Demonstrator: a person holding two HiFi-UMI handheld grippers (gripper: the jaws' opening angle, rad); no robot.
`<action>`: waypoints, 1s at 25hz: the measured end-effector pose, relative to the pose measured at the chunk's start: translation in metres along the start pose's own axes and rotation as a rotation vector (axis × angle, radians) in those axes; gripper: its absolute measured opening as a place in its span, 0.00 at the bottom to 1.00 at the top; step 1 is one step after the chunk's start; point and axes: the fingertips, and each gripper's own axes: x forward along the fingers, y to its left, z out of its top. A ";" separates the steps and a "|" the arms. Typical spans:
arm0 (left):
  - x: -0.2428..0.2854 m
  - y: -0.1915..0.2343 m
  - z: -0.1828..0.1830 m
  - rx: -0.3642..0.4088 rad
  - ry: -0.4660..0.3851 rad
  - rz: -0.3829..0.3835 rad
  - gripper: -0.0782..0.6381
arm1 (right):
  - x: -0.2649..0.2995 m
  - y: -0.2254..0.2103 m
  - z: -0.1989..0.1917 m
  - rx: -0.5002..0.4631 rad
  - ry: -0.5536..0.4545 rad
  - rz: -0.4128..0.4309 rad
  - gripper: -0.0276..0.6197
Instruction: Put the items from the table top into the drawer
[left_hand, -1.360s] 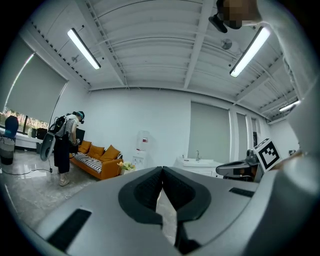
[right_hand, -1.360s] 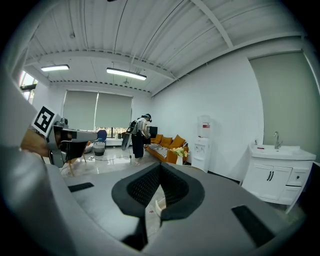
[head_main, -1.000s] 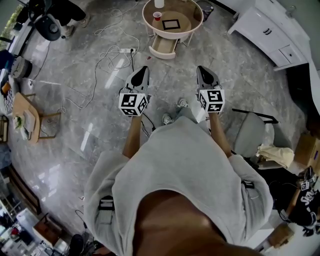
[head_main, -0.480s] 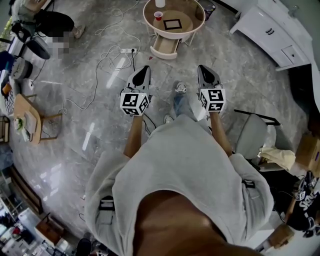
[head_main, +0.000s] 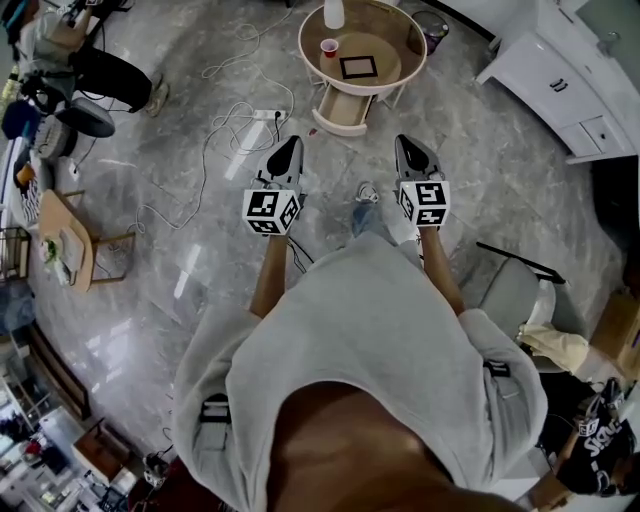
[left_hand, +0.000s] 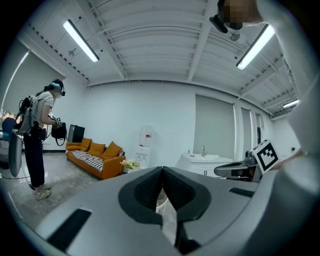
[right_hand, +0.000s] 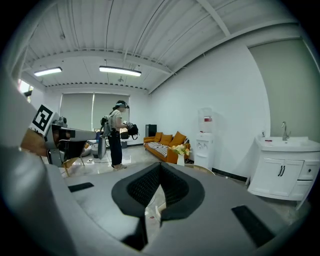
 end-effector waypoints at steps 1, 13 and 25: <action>0.011 0.004 0.003 0.001 0.003 0.004 0.13 | 0.011 -0.006 0.003 0.003 0.001 0.007 0.08; 0.153 0.036 0.035 -0.002 0.026 0.068 0.13 | 0.139 -0.099 0.044 0.012 0.015 0.088 0.08; 0.216 0.075 0.033 -0.021 0.061 0.179 0.13 | 0.233 -0.130 0.052 0.000 0.047 0.210 0.08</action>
